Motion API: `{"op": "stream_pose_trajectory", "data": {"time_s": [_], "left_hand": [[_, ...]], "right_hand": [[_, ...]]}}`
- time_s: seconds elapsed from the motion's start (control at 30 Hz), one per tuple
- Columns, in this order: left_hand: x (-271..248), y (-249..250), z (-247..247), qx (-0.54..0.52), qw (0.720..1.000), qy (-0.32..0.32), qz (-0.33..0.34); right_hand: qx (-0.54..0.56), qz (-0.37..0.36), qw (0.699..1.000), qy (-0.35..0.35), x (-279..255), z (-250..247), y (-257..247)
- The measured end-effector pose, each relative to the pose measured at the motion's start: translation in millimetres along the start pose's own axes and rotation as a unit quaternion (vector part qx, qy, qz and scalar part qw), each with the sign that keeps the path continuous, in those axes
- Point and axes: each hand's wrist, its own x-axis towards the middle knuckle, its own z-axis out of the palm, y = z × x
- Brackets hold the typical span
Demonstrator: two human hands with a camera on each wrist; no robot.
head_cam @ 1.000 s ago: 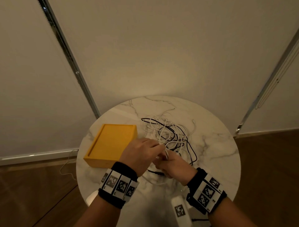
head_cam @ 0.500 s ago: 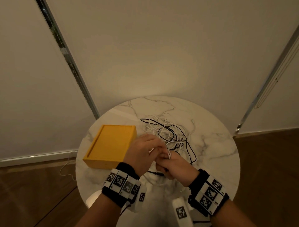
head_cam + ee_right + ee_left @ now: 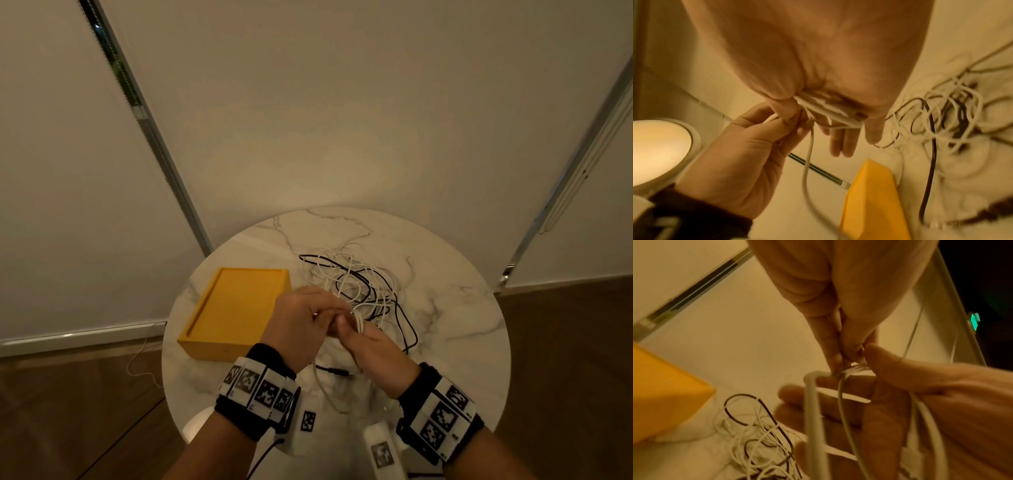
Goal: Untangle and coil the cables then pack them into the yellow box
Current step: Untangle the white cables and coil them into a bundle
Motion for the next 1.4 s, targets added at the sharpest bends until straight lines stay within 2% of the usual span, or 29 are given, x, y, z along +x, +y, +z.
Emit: {"op": "stream_pose_trajectory", "data": {"time_s": [0.07, 0.13, 0.2, 0.43, 0.5, 0.57, 0.63, 0.7, 0.77, 0.87, 0.97, 1.1, 1.2, 1.3, 1.4], "left_hand": [[0.9, 3.6, 0.9, -0.001, 1.0, 0.002, -0.019], [0.5, 6.7, 2.2, -0.022, 0.998, -0.018, -0.054], [-2.4, 8.4, 4.1, -0.039, 0.995, -0.044, -0.079], [-14.8, 5.2, 10.4, -0.005, 0.995, -0.087, -0.045], [-19.8, 8.6, 16.9, -0.005, 0.998, -0.061, -0.032], [-24.7, 9.6, 24.1, -0.025, 0.997, -0.017, -0.076], [-30.0, 7.7, 28.8, -0.074, 0.985, -0.024, -0.156], [-35.1, 5.1, 31.3, -0.085, 0.975, -0.067, -0.193], [-42.1, 3.5, 33.8, -0.086, 0.973, -0.074, -0.201], [-49.8, 7.9, 37.8, -0.111, 0.97, -0.07, -0.205], [-52.1, 7.9, 41.9, -0.04, 0.976, -0.097, -0.19], [-52.6, -0.6, 43.1, 0.004, 0.971, -0.134, -0.2], [-58.5, -7.2, 42.3, -0.007, 0.959, -0.171, -0.225], [-62.5, -10.2, 38.7, -0.097, 0.953, -0.144, -0.249], [-60.7, -10.5, 32.5, -0.142, 0.952, -0.108, -0.248]], "right_hand": [[0.144, 0.033, 0.989, 0.032, -0.5, 5.0, -0.6], [0.22, 0.07, 0.971, 0.064, -0.1, 7.7, -1.6], [0.239, 0.085, 0.964, 0.084, -0.3, 7.4, -5.2], [0.353, 0.063, 0.923, 0.139, 4.7, 0.0, -14.9], [0.379, 0.05, 0.911, 0.155, 7.2, -2.1, -19.4], [0.389, 0.028, 0.903, 0.179, 9.8, -4.9, -27.9], [0.399, 0.005, 0.894, 0.203, 11.7, -8.1, -37.2], [0.4, -0.024, 0.882, 0.248, 12.8, -11.0, -44.3], [0.37, -0.055, 0.872, 0.316, 12.4, -13.6, -47.1], [0.236, -0.103, 0.877, 0.406, 9.9, -15.5, -42.7], [0.144, -0.139, 0.873, 0.445, 10.9, -15.9, -31.6], [0.054, -0.185, 0.867, 0.459, 11.4, -20.0, -24.6], [0.078, -0.191, 0.867, 0.454, 9.0, -27.4, -33.6], [0.177, -0.152, 0.863, 0.449, 7.8, -35.3, -43.9], [0.182, -0.136, 0.872, 0.433, 8.7, -44.8, -40.9]]}}
